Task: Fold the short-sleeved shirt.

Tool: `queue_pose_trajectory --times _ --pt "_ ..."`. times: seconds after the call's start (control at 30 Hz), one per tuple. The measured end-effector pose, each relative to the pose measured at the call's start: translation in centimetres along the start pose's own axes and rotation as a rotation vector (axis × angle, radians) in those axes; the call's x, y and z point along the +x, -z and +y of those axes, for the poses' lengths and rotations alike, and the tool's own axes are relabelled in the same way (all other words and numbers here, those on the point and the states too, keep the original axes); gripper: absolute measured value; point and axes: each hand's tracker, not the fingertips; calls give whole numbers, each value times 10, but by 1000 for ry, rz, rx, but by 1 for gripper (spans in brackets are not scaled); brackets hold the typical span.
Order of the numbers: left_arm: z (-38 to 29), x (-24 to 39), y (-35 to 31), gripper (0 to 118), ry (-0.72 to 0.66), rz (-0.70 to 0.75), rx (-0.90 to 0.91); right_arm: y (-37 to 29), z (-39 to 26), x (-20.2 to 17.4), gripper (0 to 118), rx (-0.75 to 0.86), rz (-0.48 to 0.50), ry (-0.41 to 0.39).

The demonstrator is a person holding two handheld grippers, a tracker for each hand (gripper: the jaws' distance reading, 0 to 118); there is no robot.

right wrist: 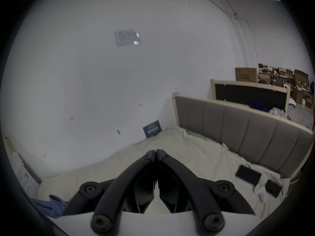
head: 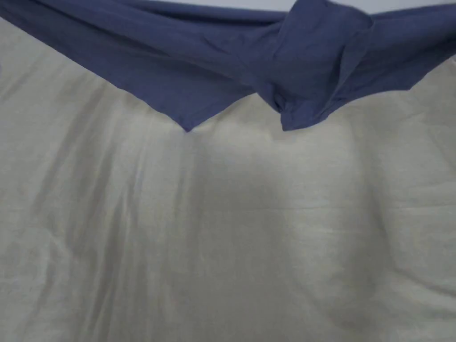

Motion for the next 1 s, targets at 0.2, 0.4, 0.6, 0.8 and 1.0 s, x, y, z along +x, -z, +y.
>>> queue_pose_trajectory --times 0.2,0.4,0.6,0.8,1.0 --pt "-126 -5 26 0 79 -4 -242 47 -130 39 0 -272 -49 38" --pt "-224 -47 13 0 122 37 -411 26 -221 87 0 -414 -117 -93" --pt "-256 -109 -43 0 112 25 -448 -42 -261 145 0 -474 -90 -87" --pt "-252 -170 -114 0 65 -19 -420 -118 -266 199 0 -479 -79 -50" --pt "-259 -218 -181 0 44 -47 -395 -191 -273 236 0 -458 -32 -74"
